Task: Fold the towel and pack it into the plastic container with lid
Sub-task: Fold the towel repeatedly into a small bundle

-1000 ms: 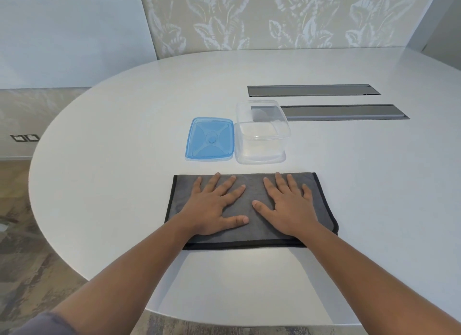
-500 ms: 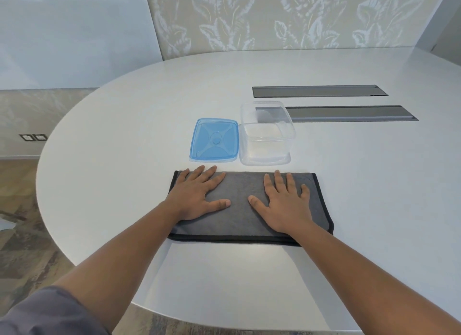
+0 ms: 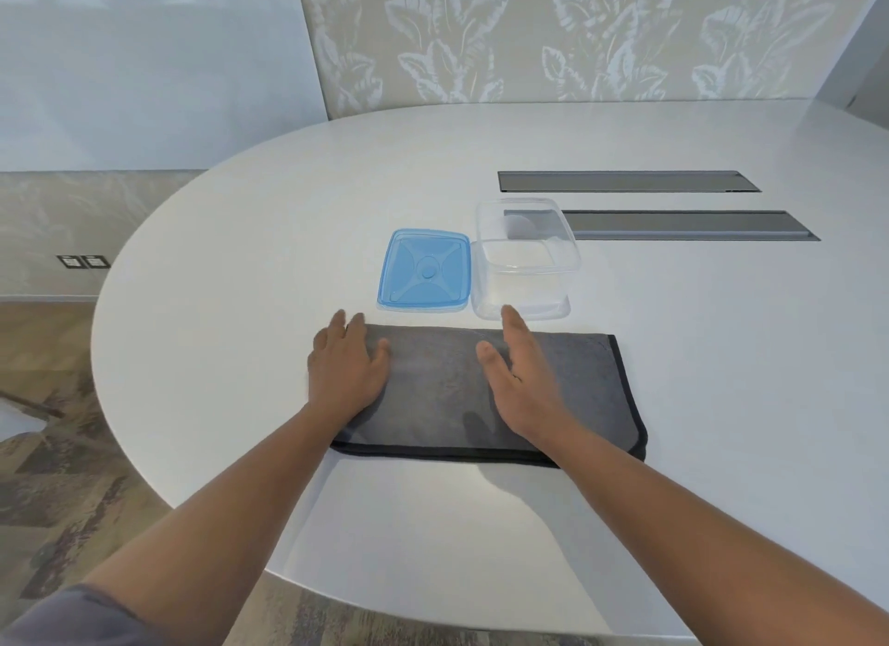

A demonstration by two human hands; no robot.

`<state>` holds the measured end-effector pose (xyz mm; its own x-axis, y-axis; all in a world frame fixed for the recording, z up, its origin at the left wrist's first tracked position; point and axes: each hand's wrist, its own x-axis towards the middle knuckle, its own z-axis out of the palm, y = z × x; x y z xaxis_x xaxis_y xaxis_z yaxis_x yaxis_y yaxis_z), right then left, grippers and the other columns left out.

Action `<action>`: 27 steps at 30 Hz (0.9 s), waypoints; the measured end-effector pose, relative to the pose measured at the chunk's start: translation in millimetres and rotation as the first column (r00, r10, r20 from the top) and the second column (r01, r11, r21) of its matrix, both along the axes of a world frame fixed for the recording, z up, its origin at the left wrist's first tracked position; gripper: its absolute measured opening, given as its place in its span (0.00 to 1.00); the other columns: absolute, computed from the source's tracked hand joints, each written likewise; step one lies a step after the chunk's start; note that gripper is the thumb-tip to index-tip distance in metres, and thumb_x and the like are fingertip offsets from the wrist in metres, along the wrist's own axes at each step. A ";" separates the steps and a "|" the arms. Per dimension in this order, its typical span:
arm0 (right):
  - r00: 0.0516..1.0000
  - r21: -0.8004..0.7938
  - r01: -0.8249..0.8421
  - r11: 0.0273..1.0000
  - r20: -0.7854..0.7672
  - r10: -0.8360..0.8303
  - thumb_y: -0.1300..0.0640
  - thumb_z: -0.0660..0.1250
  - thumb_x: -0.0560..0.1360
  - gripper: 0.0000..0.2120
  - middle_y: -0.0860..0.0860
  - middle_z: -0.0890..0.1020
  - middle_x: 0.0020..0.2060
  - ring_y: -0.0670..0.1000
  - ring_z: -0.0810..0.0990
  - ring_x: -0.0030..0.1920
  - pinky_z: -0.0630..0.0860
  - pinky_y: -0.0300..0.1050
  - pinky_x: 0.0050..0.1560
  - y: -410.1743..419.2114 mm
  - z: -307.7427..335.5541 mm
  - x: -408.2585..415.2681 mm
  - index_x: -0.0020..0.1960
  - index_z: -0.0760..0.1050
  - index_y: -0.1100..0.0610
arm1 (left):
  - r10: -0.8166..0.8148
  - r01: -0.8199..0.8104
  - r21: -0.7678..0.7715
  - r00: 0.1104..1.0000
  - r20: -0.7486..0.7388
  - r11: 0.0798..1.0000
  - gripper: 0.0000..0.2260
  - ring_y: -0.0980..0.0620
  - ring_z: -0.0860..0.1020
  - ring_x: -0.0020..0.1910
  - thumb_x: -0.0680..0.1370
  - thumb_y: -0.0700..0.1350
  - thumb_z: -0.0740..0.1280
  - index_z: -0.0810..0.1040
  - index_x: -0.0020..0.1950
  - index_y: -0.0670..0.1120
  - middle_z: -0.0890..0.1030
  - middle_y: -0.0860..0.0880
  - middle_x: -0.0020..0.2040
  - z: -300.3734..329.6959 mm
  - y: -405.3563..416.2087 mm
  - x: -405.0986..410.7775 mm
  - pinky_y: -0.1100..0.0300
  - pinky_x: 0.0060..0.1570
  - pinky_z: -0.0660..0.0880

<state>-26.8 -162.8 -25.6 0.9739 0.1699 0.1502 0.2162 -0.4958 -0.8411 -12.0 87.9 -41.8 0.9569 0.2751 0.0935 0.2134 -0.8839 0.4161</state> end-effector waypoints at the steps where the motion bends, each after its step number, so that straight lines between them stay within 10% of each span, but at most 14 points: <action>1: 0.998 0.142 -0.014 0.990 -0.057 0.023 0.44 0.57 0.83 0.34 0.45 0.55 0.83 0.38 0.52 0.79 0.48 0.40 0.79 11.9 5.1 -2.6 0.84 0.51 0.54 | 0.035 -0.036 -0.037 0.999 -0.023 0.999 0.26 0.36 0.65 0.73 0.82 0.57 0.61 0.67 0.76 0.44 0.67 0.42 0.77 2.5 1.4 0.1 0.41 0.69 0.66; 16: 0.950 0.488 0.115 0.865 -0.308 0.047 0.55 0.58 0.82 0.33 0.47 0.56 0.83 0.45 0.55 0.81 0.52 0.52 0.82 58.2 11.9 -8.4 0.84 0.51 0.55 | 0.019 -0.160 -0.426 0.949 -0.315 0.890 0.16 0.46 0.82 0.45 0.71 0.48 0.80 0.77 0.49 0.42 0.82 0.44 0.47 45.3 19.8 3.4 0.54 0.40 0.78; 21: 0.935 0.648 0.086 0.756 -0.314 0.163 0.55 0.59 0.76 0.11 0.41 0.72 0.57 0.41 0.72 0.58 0.60 0.44 0.70 55.0 10.6 1.0 0.58 0.68 0.47 | -0.069 -0.151 -0.531 0.926 -0.372 0.834 0.07 0.42 0.84 0.47 0.76 0.39 0.72 0.81 0.53 0.43 0.85 0.42 0.50 63.7 22.2 7.9 0.52 0.45 0.82; 24: 0.923 0.673 0.112 0.731 -0.342 0.175 0.56 0.58 0.78 0.31 0.57 0.69 0.76 0.54 0.70 0.73 0.62 0.44 0.73 50.4 19.3 -2.7 0.78 0.60 0.66 | -0.062 -0.116 -0.488 0.941 -0.333 0.865 0.08 0.42 0.83 0.47 0.75 0.38 0.71 0.79 0.53 0.42 0.84 0.41 0.50 76.3 28.0 9.5 0.53 0.41 0.81; 27: 0.892 0.690 0.134 0.711 -0.397 0.218 0.53 0.61 0.74 0.36 0.56 0.66 0.78 0.52 0.65 0.77 0.58 0.48 0.78 53.0 26.3 -8.3 0.77 0.58 0.67 | -0.068 -0.062 -0.375 0.944 -0.322 0.925 0.10 0.41 0.82 0.47 0.73 0.39 0.72 0.75 0.52 0.43 0.81 0.41 0.50 90.5 37.2 10.0 0.52 0.39 0.79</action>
